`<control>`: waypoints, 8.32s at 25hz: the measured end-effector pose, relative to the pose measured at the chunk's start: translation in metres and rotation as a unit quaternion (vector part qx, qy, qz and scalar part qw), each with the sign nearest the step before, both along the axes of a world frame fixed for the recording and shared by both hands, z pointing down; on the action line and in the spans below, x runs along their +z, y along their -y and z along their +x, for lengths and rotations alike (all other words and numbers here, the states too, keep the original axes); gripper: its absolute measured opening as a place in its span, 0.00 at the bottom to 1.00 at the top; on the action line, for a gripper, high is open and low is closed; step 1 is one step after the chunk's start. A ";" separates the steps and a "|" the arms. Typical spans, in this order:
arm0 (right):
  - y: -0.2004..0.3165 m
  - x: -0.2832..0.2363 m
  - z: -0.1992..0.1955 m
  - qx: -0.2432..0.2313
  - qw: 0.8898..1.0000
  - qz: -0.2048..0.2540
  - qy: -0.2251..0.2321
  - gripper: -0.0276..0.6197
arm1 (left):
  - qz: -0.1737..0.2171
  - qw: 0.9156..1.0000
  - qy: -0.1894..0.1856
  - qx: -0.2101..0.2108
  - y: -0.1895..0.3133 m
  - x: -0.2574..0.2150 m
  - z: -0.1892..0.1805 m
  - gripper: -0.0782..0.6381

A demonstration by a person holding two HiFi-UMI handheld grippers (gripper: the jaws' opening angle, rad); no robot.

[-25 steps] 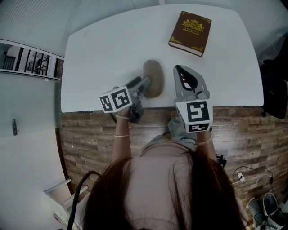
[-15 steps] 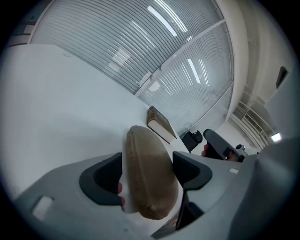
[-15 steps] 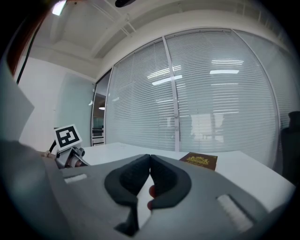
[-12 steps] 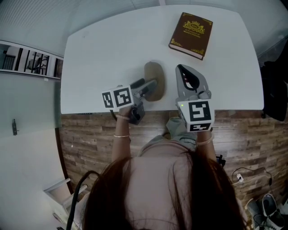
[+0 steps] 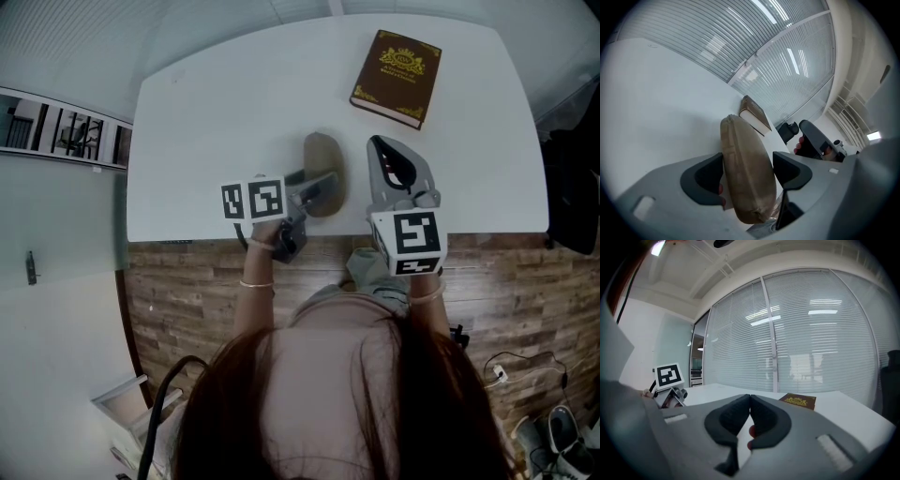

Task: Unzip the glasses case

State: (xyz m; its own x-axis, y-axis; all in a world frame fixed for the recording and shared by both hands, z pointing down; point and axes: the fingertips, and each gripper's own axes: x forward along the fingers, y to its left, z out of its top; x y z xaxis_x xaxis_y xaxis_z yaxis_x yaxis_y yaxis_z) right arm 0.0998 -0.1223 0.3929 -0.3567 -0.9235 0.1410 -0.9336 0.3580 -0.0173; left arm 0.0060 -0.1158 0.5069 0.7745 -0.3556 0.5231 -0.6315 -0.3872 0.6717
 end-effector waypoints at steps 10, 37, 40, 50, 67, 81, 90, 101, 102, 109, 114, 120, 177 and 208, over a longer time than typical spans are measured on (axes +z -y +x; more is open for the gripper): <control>-0.001 0.000 0.011 0.016 1.000 0.002 0.001 0.05 | -0.013 0.999 0.010 0.034 -0.007 0.004 0.027 0.57; 0.022 0.000 0.003 -0.027 1.000 -0.003 0.001 0.05 | 0.036 0.997 0.017 0.064 0.012 -0.010 0.029 0.51; 0.028 -0.003 -0.001 -0.049 0.999 0.000 0.004 0.05 | 0.064 0.996 0.029 0.060 0.025 -0.020 0.021 0.51; 0.046 -0.017 -0.015 -0.111 0.992 0.001 0.061 0.05 | 0.134 0.989 0.017 0.052 0.047 -0.050 0.004 0.51; 0.058 -0.047 -0.069 -0.197 0.972 0.003 0.125 0.05 | 0.251 0.954 -0.031 0.159 0.055 -0.100 -0.041 0.51; 0.081 -0.077 -0.102 -0.252 0.952 0.008 0.173 0.11 | 0.298 0.926 -0.073 0.220 0.067 -0.141 -0.077 0.51; 0.089 -0.087 -0.108 -0.317 0.929 0.002 0.191 0.15 | 0.297 0.915 -0.075 0.261 0.059 -0.139 -0.077 0.51; 0.085 -0.087 -0.116 -0.390 0.902 -0.003 0.188 0.17 | 0.305 0.900 -0.099 0.297 0.050 -0.142 -0.076 0.51; 0.084 -0.088 -0.115 -0.397 0.897 -0.004 0.193 0.18 | 0.305 0.899 -0.101 0.299 0.049 -0.142 -0.076 0.51; 0.080 -0.089 -0.118 -0.440 0.872 -0.012 0.217 0.20 | 0.299 0.893 -0.105 0.318 0.041 -0.142 -0.073 0.51; 0.073 -0.093 -0.118 -0.471 0.849 -0.024 0.237 0.21 | 0.298 0.889 -0.105 0.331 0.031 -0.149 -0.070 0.51; 0.071 -0.090 -0.118 -0.508 0.812 -0.063 0.280 0.18 | 0.295 0.889 -0.101 0.336 0.030 -0.148 -0.068 0.51; 0.088 -0.069 -0.116 -0.426 0.882 -0.024 0.202 0.05 | 0.205 0.891 -0.337 0.226 0.044 -0.136 -0.080 0.50; 0.092 -0.065 -0.113 -0.407 0.884 -0.028 0.226 0.05 | 0.207 0.866 -0.420 0.174 0.059 -0.149 -0.096 0.50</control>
